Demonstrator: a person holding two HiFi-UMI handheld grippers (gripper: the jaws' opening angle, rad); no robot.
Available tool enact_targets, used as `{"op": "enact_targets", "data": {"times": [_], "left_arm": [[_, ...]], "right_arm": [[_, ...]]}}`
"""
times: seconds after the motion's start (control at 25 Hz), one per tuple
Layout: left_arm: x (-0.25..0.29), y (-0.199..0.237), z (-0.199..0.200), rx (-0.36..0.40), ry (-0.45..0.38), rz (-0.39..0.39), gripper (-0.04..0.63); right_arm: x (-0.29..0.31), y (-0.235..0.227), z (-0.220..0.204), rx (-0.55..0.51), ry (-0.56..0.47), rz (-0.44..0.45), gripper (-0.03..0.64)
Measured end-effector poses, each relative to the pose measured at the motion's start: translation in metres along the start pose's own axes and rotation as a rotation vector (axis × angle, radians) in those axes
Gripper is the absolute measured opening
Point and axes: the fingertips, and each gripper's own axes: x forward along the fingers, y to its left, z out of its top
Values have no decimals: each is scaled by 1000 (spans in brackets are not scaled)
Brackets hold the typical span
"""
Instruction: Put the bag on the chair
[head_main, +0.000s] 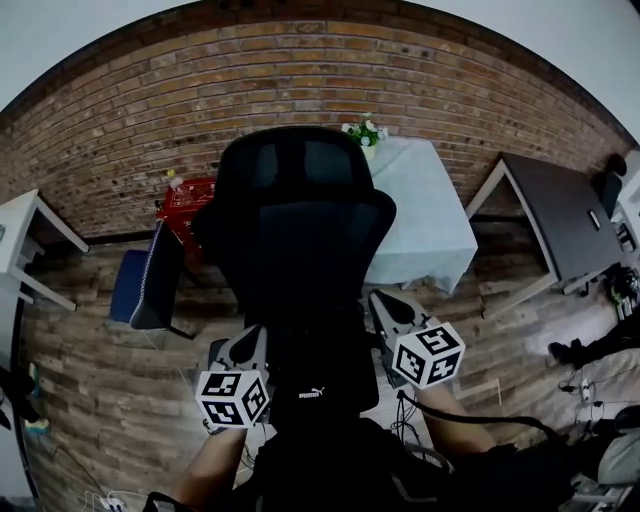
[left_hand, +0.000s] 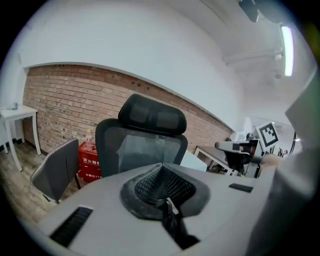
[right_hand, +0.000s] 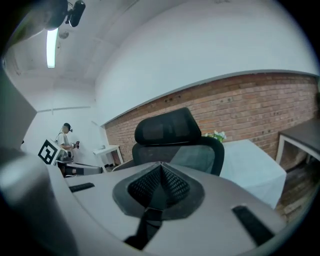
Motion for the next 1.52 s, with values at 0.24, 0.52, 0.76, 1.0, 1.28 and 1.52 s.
{"op": "enact_targets", "data": {"times": [0.24, 0.52, 0.76, 1.0, 1.28, 1.52], "left_arm": [[-24, -25, 41, -17, -89, -76, 11], [-26, -47, 70, 82, -194, -139, 11], [-31, -49, 92, 102, -273, -134, 12], [-35, -52, 99, 66, -285, -165, 11], [-42, -53, 105, 65, -298, -172, 12], [-47, -56, 106, 102, -314, -173, 13]], "right_arm": [[-23, 9, 35, -48, -74, 8, 18], [-30, 16, 50, -53, -116, 20, 18], [-33, 17, 52, -77, -119, 6, 18], [-37, 19, 60, -104, -139, 2, 18], [-35, 22, 64, -116, -144, 12, 18], [-34, 22, 66, -102, -143, 17, 18]]}}
